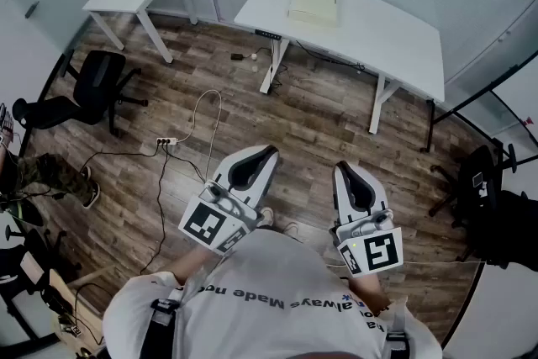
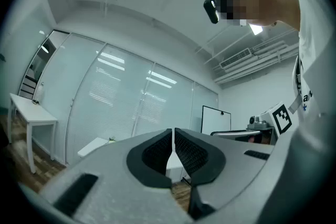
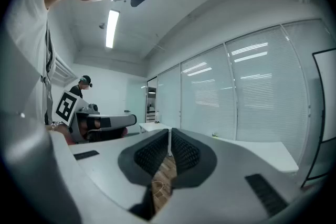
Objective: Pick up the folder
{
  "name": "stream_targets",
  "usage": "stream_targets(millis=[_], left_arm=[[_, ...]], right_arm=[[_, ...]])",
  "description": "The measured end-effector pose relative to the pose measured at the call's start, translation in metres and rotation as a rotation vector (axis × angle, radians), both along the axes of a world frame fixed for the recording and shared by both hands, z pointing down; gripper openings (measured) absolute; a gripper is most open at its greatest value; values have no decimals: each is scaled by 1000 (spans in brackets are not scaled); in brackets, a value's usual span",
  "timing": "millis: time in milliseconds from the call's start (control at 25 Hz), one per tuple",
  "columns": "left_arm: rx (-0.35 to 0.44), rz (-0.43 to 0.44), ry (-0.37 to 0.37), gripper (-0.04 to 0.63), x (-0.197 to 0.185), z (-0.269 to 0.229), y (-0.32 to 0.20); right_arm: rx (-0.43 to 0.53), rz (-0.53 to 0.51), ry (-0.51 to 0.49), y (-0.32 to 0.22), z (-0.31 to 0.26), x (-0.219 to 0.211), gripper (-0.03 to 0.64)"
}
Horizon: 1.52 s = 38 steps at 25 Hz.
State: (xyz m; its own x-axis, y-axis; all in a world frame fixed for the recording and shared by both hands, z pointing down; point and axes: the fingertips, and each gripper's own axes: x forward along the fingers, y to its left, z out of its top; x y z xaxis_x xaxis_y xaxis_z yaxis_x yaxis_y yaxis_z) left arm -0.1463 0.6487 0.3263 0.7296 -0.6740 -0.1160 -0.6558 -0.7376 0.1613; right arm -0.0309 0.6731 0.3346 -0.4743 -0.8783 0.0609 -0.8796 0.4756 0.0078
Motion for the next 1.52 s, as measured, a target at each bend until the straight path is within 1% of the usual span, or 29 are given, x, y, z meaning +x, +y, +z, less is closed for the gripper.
stream_targets(millis=[280, 480, 640, 760, 920, 1120, 1240, 1520], left_arm=[[-6, -8, 10, 23, -26, 1, -13], [-10, -4, 21, 23, -43, 3, -23], [-19, 0, 23, 23, -51, 7, -30], [-23, -8, 17, 23, -53, 12, -38], [-36, -10, 24, 23, -53, 15, -54], [-30, -17, 27, 23, -47, 12, -76], [-27, -18, 26, 23, -38, 11, -98], [-25, -10, 16, 23, -5, 7, -157]], right_arm=[[8, 49, 30, -10, -2, -12, 25], [21, 108, 6, -18, -2, -20, 26], [21, 100, -7, -24, -1, -31, 26], [22, 92, -13, -34, 1, -31, 26], [23, 100, -2, -53, 1, -27, 26], [17, 86, -8, -76, 5, -24, 26], [21, 83, -9, -96, 4, -16, 26], [16, 99, -17, -156, 7, 20, 26]])
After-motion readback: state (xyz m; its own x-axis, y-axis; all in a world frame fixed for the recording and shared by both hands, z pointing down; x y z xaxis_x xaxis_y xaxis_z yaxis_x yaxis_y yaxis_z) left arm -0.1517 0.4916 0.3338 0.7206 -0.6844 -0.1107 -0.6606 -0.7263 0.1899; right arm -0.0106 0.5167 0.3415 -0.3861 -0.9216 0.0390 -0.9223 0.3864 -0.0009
